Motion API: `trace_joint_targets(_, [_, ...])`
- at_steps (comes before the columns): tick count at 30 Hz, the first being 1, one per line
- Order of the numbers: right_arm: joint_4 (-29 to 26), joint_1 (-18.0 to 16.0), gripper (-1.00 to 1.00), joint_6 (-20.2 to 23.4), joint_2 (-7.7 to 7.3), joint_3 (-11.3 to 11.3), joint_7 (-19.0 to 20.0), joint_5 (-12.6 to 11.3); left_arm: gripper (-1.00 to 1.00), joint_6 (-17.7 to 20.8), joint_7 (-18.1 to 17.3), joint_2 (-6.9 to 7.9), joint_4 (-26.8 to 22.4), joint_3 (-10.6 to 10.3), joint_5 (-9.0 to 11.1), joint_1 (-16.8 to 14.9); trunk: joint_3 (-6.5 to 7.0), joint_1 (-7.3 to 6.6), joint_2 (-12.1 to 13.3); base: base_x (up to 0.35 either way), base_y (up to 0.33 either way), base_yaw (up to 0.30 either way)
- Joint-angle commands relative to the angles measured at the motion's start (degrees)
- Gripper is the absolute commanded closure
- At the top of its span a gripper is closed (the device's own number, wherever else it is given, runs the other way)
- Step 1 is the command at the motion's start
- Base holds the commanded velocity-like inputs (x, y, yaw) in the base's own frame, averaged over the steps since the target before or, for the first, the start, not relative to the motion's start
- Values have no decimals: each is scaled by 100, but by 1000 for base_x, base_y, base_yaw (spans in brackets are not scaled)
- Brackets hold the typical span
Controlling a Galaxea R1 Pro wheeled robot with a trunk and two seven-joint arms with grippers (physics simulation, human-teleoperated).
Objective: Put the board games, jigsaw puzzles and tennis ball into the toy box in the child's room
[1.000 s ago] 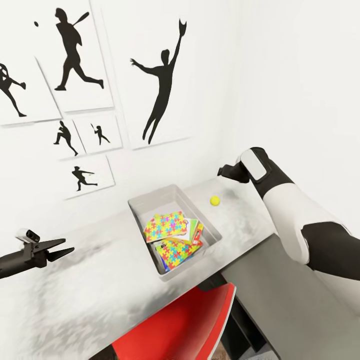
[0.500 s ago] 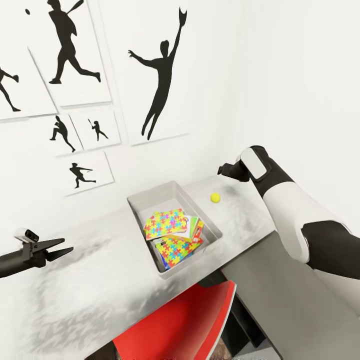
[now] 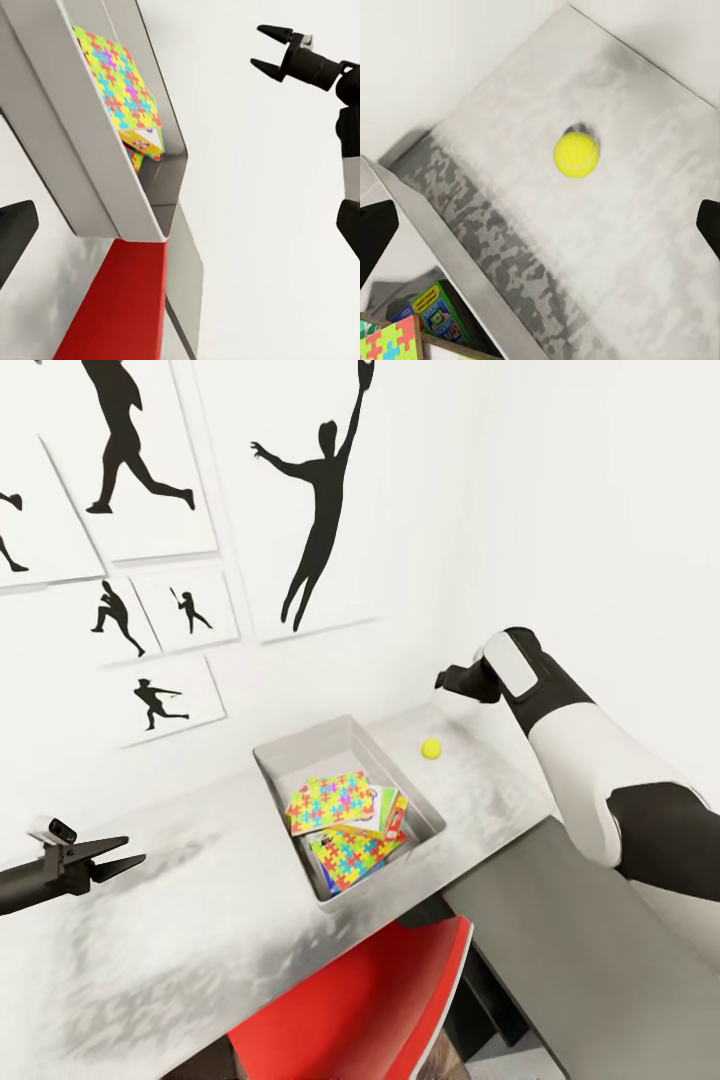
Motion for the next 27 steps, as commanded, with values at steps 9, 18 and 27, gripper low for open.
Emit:
trace_joint_targets(9, [3,-27,-100,8,3,37,-54,-12,-100,130,-21,6,-2,-10,1,-3,-96,3,-12,0,0,0])
trace_joint_targets(18, [4,-30,-100,8,19,36,-54,42,-100,133,-21,5,-1,-15,1,-3,-181,3,-12,0,0,0])
trace_joint_targets(27, [4,-36,-100,8,0,35,-95,78,-100,133,-21,5,2,-17,1,-3,-265,3,-12,0,0,0])
